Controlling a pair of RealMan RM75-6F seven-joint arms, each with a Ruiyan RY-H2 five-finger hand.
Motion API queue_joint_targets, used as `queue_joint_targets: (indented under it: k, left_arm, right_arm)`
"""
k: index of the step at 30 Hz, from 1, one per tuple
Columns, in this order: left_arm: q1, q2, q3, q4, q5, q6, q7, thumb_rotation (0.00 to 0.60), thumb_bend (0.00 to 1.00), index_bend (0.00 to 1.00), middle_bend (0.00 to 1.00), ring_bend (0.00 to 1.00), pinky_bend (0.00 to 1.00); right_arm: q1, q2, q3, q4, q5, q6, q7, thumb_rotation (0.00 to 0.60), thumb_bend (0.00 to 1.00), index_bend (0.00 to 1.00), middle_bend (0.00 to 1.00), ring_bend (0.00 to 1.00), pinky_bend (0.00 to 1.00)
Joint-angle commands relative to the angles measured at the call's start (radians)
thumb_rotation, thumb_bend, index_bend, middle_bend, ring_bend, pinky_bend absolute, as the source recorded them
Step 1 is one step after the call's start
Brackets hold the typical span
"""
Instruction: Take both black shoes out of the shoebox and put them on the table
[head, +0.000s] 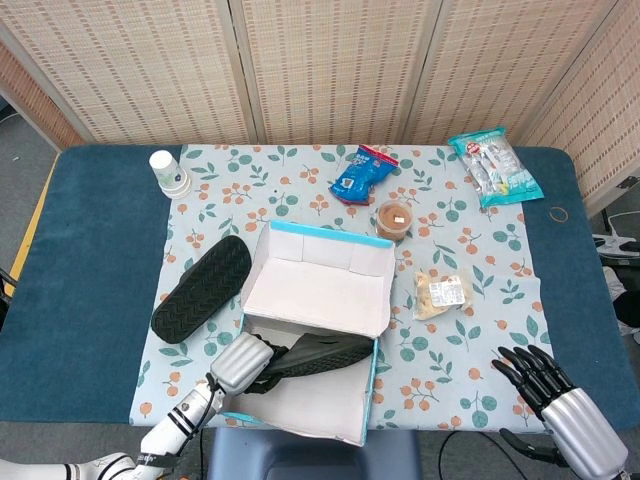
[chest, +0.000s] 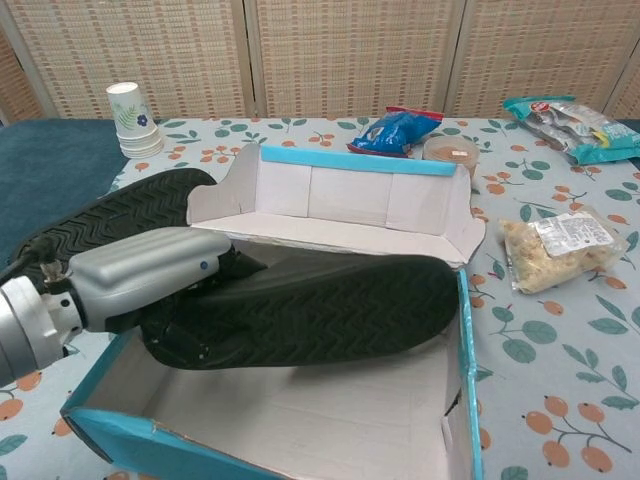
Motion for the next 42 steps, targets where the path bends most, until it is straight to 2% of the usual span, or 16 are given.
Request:
queue_joint_targets:
  k: [1,7,11,14,16,20,25,29,35,42]
  left_arm:
    - [0.024,0.046,-0.010,-0.043,0.072,0.083,-0.083,0.600,0.63,0.87,0.83,0.65,0.61]
    - [0.049,0.141,-0.059,-0.113,0.109,0.184,-0.190,0.600,0.62,0.86,0.82,0.64,0.61]
    - [0.080,0.227,-0.094,-0.128,0.107,0.255,-0.214,0.600,0.63,0.86,0.82,0.64,0.61]
    - [0.116,0.304,-0.116,-0.092,0.057,0.293,-0.242,0.600,0.62,0.85,0.81,0.64,0.60]
    - [0.133,0.350,-0.120,-0.066,0.004,0.278,-0.287,0.600,0.62,0.84,0.81,0.63,0.60]
    - [0.150,0.412,-0.101,0.009,-0.095,0.182,-0.389,0.600,0.62,0.83,0.81,0.63,0.60]
    - [0.157,0.394,-0.059,0.080,-0.097,0.108,-0.466,0.600,0.62,0.83,0.81,0.63,0.60]
    - [0.166,0.400,-0.018,0.059,-0.030,0.094,-0.515,0.600,0.62,0.83,0.80,0.63,0.59]
    - [0.165,0.424,0.022,0.014,0.007,0.051,-0.544,0.600,0.61,0.82,0.80,0.63,0.59]
    - [0.153,0.429,0.052,0.011,-0.010,-0.028,-0.542,0.600,0.61,0.82,0.80,0.63,0.59]
  right_arm:
    - [0.001,0.000,0.000,-0.001,0.001,-0.002,-0.001,0.515,0.17,0.00,0.00,0.00,0.00]
    - [0.002,-0.001,-0.002,-0.003,-0.002,-0.009,-0.007,0.514,0.17,0.00,0.00,0.00,0.00]
    - [0.002,0.000,-0.005,-0.004,-0.007,-0.010,-0.011,0.515,0.17,0.00,0.00,0.00,0.00]
    - [-0.001,0.002,-0.006,-0.002,-0.009,0.000,-0.007,0.514,0.17,0.00,0.00,0.00,0.00]
    - [-0.003,0.003,-0.006,-0.001,-0.010,0.005,-0.005,0.514,0.17,0.00,0.00,0.00,0.00]
    - [-0.002,-0.001,-0.006,-0.002,-0.012,0.000,-0.011,0.514,0.17,0.00,0.00,0.00,0.00]
    - [0.001,-0.006,-0.009,-0.009,-0.020,-0.011,-0.025,0.513,0.17,0.00,0.00,0.00,0.00]
    - [0.004,-0.007,-0.008,-0.012,-0.018,-0.019,-0.026,0.515,0.17,0.00,0.00,0.00,0.00]
    - [0.007,-0.003,-0.007,-0.006,-0.014,-0.013,-0.012,0.513,0.17,0.00,0.00,0.00,0.00]
    - [0.005,-0.001,-0.009,0.000,-0.018,-0.003,-0.004,0.515,0.17,0.00,0.00,0.00,0.00]
